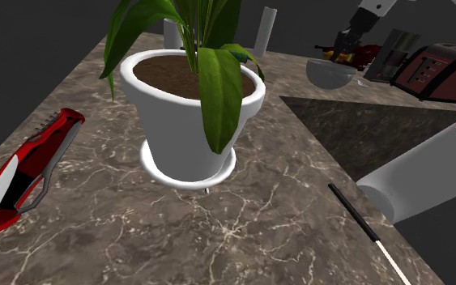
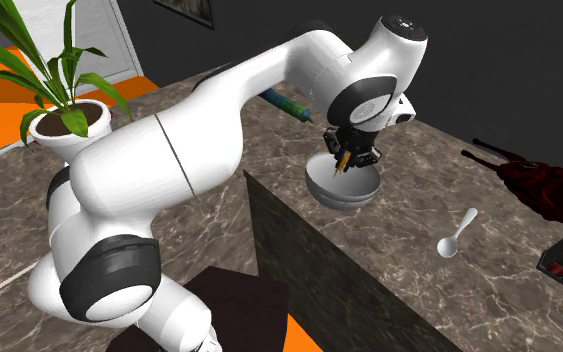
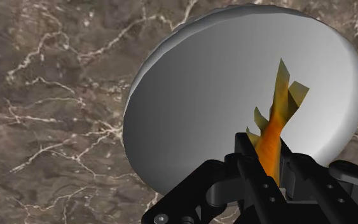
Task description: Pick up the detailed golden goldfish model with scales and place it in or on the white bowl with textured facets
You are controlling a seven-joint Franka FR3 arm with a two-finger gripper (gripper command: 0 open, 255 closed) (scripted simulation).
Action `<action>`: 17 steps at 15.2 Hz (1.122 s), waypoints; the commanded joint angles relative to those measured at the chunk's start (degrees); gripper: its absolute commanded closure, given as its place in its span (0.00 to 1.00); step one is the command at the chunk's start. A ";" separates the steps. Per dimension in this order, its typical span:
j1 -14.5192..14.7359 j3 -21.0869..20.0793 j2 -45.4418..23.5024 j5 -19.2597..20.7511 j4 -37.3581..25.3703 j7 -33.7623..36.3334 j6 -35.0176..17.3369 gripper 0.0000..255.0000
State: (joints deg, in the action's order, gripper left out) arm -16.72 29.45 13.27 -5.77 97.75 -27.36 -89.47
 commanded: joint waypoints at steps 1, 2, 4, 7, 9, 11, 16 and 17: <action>0.00 -0.01 0.03 0.01 0.14 -0.01 -0.12 1.00; 0.00 -0.01 0.03 0.01 0.14 -0.01 -0.12 1.00; 0.00 -0.01 0.03 0.01 0.14 -0.01 -0.12 1.00; 0.00 -0.01 0.03 0.01 0.13 -0.01 -0.11 0.00; 0.00 -0.01 0.03 0.01 0.13 -0.01 -0.11 0.00; 0.00 -0.01 0.03 0.01 0.13 -0.01 -0.11 0.00; -0.20 1.63 -3.16 -1.47 -10.51 -1.01 7.95 0.00; -0.20 1.63 -3.16 -1.47 -10.51 -1.01 7.95 0.00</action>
State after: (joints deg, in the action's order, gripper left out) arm -16.92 30.96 10.45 -7.08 88.05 -28.30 -82.10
